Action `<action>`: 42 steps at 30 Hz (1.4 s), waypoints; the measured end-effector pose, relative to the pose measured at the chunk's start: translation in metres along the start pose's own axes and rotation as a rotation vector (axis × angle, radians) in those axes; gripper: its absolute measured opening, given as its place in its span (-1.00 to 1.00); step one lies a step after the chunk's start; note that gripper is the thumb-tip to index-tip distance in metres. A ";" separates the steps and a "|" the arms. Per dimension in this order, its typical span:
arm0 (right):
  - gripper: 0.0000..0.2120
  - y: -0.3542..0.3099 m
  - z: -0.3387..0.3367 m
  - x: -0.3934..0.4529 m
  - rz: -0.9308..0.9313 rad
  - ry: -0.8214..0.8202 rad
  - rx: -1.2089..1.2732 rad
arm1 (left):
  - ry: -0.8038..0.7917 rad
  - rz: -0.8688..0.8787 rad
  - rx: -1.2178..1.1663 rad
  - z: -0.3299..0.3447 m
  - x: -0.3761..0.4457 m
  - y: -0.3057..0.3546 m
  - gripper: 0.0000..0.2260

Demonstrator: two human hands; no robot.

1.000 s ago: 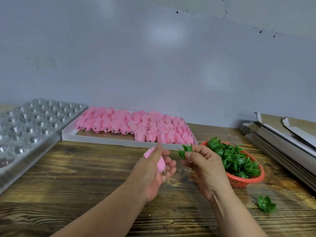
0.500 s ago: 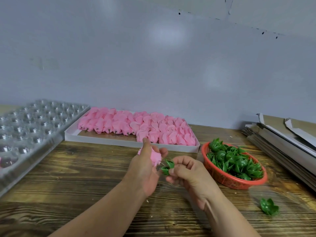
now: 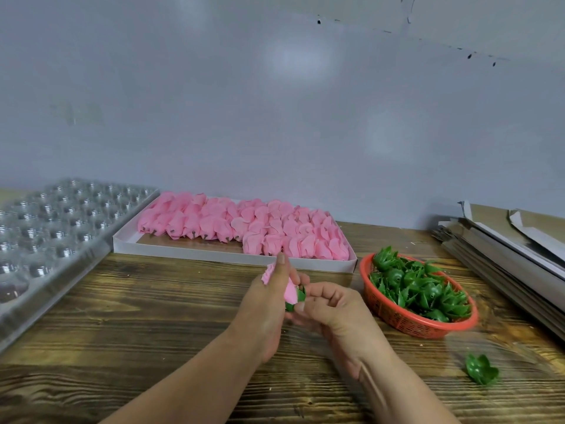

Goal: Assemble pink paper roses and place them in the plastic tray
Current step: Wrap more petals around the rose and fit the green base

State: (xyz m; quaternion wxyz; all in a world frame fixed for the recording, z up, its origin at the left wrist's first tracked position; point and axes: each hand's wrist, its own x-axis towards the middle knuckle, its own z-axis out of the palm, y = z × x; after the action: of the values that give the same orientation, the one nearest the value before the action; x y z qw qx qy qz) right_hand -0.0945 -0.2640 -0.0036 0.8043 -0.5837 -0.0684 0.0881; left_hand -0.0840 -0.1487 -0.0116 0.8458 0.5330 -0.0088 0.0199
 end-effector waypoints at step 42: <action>-0.88 -0.008 -0.007 0.001 0.013 0.054 -0.137 | -0.100 0.038 0.496 -0.008 -0.004 0.012 -0.63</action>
State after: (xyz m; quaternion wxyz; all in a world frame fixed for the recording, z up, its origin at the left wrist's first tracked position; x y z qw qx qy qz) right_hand -0.0915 -0.2727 0.0022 0.7633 -0.6401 -0.0490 0.0726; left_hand -0.0885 -0.1361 -0.0044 0.6873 0.7242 -0.0553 0.0109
